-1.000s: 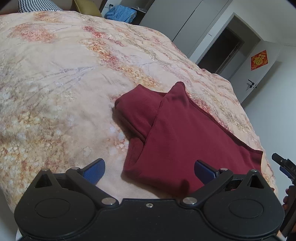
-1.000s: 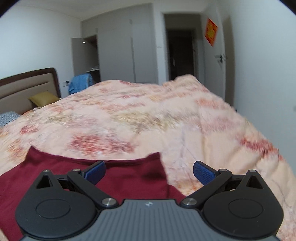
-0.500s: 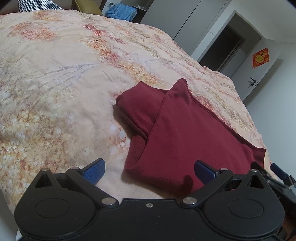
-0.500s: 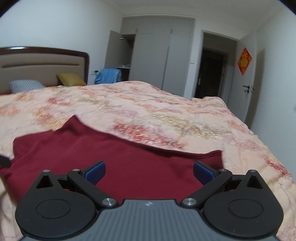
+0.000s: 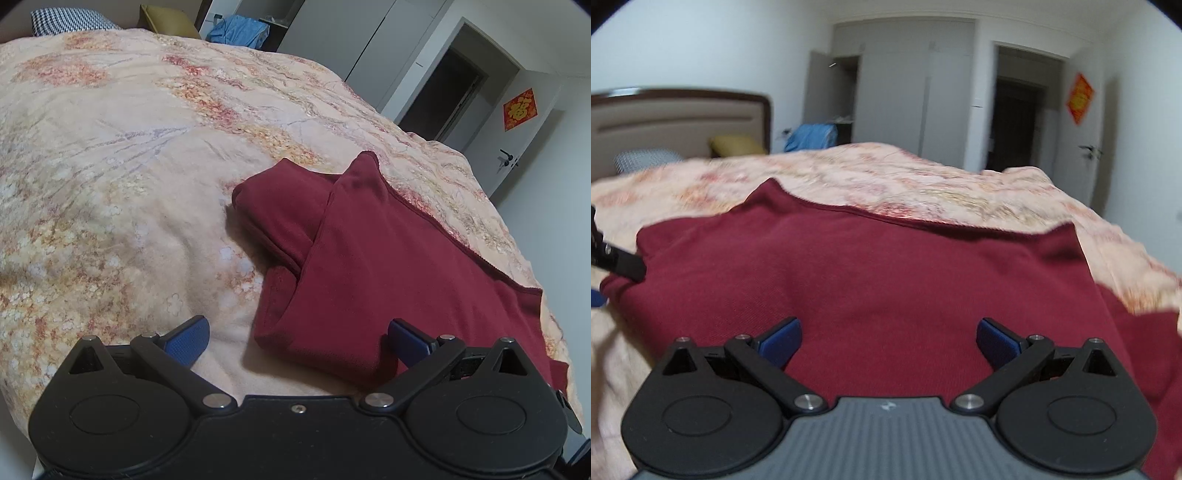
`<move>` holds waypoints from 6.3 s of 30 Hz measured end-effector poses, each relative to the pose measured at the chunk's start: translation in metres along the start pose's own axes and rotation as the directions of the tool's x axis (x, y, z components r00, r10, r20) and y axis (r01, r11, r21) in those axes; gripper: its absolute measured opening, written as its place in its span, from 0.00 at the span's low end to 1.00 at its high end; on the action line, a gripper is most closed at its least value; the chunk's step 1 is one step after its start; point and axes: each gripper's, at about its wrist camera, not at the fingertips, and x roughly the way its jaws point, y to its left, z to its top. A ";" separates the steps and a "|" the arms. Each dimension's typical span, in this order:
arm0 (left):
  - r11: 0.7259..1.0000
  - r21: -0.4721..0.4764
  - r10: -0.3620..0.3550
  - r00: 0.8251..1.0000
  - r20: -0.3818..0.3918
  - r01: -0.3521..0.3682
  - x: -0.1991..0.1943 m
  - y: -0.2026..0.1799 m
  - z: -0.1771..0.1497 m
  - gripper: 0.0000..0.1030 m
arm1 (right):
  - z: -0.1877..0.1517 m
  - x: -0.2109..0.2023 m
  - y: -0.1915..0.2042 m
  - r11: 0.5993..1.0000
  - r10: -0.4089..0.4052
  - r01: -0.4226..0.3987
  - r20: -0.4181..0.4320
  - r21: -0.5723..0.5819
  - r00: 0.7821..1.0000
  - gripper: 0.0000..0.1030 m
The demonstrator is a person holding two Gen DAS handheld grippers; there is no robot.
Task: Fold small clothes
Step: 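Move the left gripper to the edge of the folded sweater, then grasp the folded sweater edge with the left gripper, then lift the folded sweater with the left gripper and fold it over, then move the right gripper to the folded red sweater bundle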
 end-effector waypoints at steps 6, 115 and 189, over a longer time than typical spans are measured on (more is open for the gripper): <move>0.999 0.040 0.022 1.000 0.022 -0.023 -0.001 -0.005 -0.006 0.99 | -0.014 -0.005 0.008 0.998 -0.068 0.069 0.072 -0.013 0.995 1.00; 0.698 0.491 -0.463 0.852 -0.247 0.521 0.017 -0.248 -0.046 0.16 | -0.035 -0.128 -0.081 0.960 -0.276 0.281 -0.207 -0.005 0.939 1.00; 0.974 0.193 -0.098 0.989 -0.107 0.118 0.041 -0.115 -0.009 0.99 | 0.005 -0.053 -0.126 0.771 -0.137 0.143 -0.057 0.621 0.989 0.70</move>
